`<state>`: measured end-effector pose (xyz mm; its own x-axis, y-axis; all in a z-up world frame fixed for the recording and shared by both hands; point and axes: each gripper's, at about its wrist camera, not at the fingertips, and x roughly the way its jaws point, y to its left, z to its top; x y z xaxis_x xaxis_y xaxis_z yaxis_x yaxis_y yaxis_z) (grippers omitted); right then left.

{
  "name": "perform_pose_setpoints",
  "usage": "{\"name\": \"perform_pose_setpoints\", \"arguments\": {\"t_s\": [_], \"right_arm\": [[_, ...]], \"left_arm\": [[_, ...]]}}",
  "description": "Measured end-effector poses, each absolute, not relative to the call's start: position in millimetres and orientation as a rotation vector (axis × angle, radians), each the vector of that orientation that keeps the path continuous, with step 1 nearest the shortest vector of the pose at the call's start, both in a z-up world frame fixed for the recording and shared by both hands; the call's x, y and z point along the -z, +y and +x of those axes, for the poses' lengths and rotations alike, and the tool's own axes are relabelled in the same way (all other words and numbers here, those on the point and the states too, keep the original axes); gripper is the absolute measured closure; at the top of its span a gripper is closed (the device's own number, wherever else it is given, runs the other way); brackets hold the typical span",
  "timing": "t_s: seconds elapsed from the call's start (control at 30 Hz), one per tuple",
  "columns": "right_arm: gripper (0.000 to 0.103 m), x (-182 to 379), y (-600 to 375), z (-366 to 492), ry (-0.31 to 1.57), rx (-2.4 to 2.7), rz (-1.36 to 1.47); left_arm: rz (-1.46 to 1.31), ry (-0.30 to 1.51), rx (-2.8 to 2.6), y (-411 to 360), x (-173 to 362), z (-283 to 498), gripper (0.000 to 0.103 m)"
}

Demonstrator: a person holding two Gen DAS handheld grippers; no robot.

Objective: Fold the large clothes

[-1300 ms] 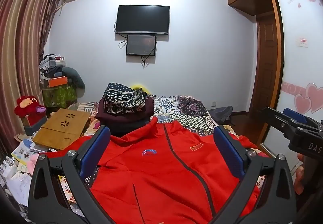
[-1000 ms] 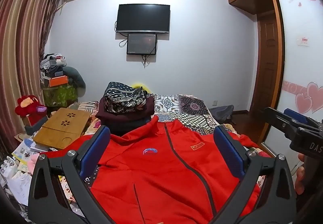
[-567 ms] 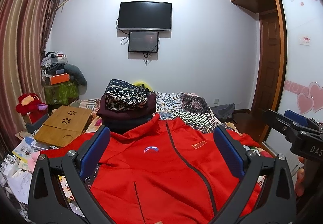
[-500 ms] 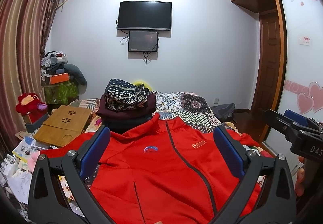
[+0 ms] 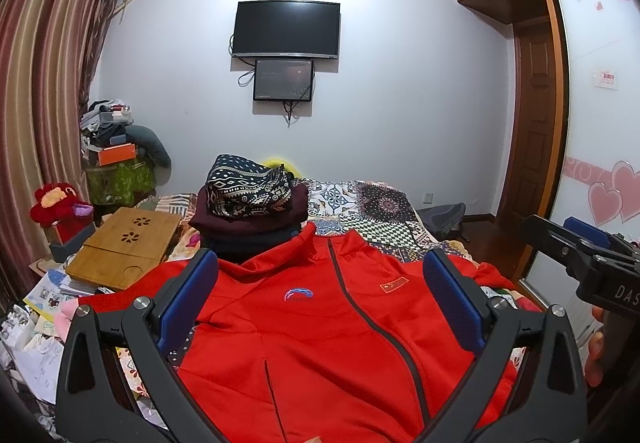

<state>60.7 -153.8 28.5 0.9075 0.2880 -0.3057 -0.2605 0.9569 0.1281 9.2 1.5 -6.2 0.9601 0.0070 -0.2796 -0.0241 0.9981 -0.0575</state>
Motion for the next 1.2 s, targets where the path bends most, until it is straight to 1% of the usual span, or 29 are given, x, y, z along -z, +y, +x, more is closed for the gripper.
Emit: {"name": "perform_pose_setpoints", "arguments": {"t_s": [0.77, 1.2], "right_arm": [[0.000, -26, -154, 62, 0.336, -0.283, 0.087], [0.000, -16, -153, 81, 0.393, -0.279, 0.078]], "left_arm": [[-0.071, 0.293, -0.015, 4, 9, 13, 0.000], [-0.075, 0.316, -0.044, 11, 16, 28, 0.000]]}}
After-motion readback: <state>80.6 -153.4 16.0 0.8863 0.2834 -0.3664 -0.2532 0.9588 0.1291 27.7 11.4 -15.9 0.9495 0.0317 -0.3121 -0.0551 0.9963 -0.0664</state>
